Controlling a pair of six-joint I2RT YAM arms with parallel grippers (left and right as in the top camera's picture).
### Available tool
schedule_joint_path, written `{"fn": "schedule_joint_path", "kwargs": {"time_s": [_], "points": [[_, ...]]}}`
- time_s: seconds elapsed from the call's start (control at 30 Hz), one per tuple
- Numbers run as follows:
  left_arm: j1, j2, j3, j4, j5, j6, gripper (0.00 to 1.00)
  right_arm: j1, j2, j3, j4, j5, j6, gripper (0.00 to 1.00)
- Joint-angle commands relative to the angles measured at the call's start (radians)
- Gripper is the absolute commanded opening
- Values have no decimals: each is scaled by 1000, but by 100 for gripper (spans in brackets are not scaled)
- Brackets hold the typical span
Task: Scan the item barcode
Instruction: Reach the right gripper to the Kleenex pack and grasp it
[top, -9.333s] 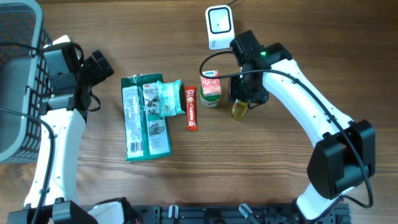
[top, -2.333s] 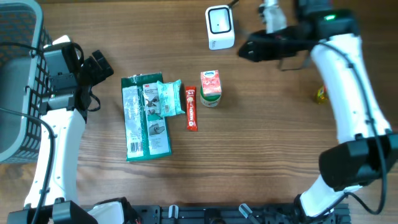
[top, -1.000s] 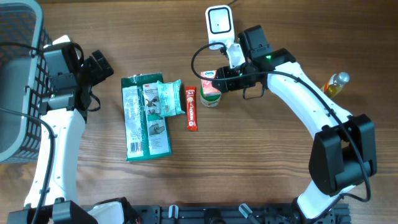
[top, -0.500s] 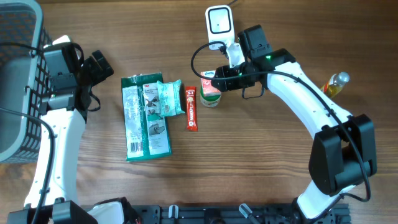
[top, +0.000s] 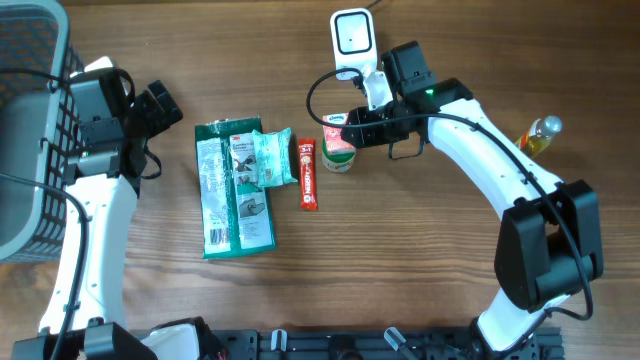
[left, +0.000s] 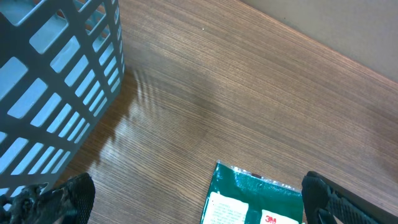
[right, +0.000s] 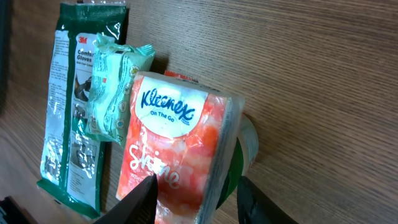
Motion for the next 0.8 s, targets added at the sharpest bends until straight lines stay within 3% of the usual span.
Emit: {"fn": "schedule_joint_path", "kwargs": {"time_s": [0.0,0.77], "points": [[3,-9,11,3,-6,9,100,11,22,-9,-3,-20,7,42],[3,-9,11,3,-6,8,100,26,28,-40,8,-19,7,33]]}}
